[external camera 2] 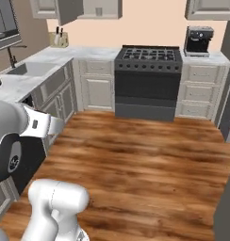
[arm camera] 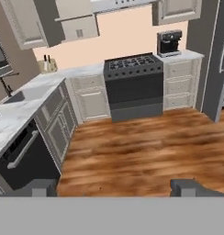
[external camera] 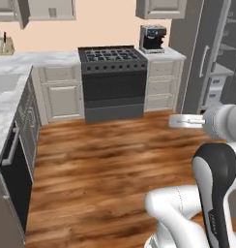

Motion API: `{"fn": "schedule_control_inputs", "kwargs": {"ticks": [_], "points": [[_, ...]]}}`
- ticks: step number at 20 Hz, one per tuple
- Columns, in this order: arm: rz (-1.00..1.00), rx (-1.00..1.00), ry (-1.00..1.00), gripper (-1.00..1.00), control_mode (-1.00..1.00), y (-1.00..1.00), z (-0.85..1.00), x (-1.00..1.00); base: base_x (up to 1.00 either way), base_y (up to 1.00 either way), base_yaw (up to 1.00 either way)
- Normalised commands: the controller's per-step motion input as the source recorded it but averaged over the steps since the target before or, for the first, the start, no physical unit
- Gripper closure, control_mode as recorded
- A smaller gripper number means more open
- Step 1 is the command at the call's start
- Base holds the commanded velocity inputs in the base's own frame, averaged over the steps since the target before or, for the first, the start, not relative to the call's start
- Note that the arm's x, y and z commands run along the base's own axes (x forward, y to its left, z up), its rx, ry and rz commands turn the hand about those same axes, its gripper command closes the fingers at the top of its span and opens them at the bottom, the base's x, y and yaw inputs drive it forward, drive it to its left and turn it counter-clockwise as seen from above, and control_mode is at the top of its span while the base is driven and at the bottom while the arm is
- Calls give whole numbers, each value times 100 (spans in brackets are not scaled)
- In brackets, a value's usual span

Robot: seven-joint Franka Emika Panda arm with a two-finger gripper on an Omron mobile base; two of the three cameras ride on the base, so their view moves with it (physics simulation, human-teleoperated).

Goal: There is a bowl on the dining counter. Grab a lemon wedge from the fridge and place it in the bowl. Then get the liquor bottle and glass cup from the cabinet and place them next to the bowl.

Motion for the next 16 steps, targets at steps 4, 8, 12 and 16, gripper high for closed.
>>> {"fn": "schedule_control_inputs", "kwargs": {"ticks": [4,8,12,16], "points": [[0,0,0,-100,100,0,0,0,100,69,-1],[0,0,0,-100,100,0,0,0,100,22,0],[0,0,0,-100,100,0,0,0,100,1,-1],[0,0,0,-100,100,0,0,0,100,7,0]]}}
